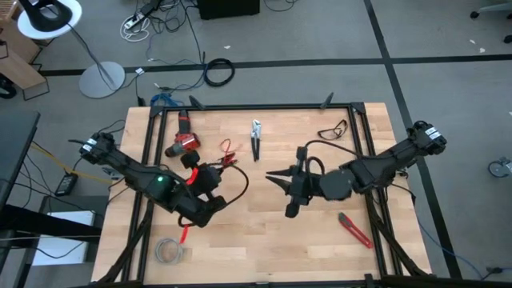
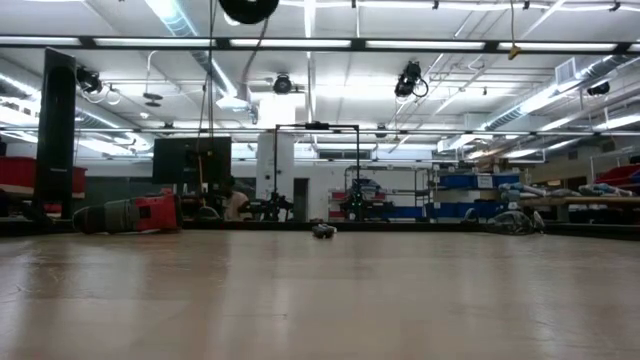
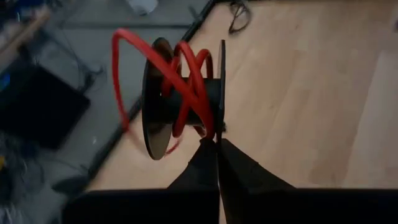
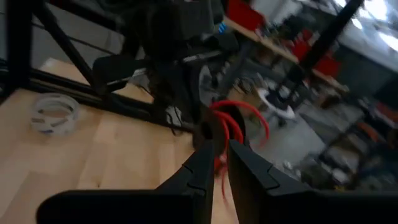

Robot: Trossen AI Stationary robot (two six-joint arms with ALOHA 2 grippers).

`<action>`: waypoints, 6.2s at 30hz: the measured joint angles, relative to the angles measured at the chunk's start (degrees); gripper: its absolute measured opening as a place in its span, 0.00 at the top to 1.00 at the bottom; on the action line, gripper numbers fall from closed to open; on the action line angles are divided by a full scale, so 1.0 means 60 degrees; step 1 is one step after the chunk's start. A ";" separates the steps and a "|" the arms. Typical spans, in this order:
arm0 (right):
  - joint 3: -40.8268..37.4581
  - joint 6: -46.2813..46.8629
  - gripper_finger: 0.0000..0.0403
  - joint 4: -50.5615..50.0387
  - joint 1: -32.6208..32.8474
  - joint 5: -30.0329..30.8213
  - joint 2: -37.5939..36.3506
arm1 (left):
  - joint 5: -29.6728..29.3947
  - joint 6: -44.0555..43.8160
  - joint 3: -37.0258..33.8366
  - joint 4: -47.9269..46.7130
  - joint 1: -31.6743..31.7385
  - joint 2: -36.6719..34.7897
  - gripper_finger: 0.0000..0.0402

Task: Coil cords
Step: Coil the red wire onto the black spool

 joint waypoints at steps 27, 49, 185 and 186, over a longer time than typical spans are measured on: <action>0.0001 -0.1209 0.89 0.0479 -0.2727 -0.6707 0.0092 | 0.1368 0.4220 0.0437 0.1047 -0.0405 0.0004 1.00; 0.0004 -0.0687 0.89 0.0138 -0.2817 -0.6124 0.0637 | 0.0914 0.5132 0.0426 0.2643 -0.0467 0.0006 1.00; 0.0000 0.2269 1.00 -0.1583 -0.0379 -0.2536 -0.0324 | 0.0956 0.6157 -0.0989 0.8795 -0.0547 0.0004 0.68; 0.0000 0.2213 1.00 -0.1450 -0.0383 -0.2585 -0.0324 | 0.0999 0.6016 -0.0894 0.8556 -0.0536 0.0004 0.68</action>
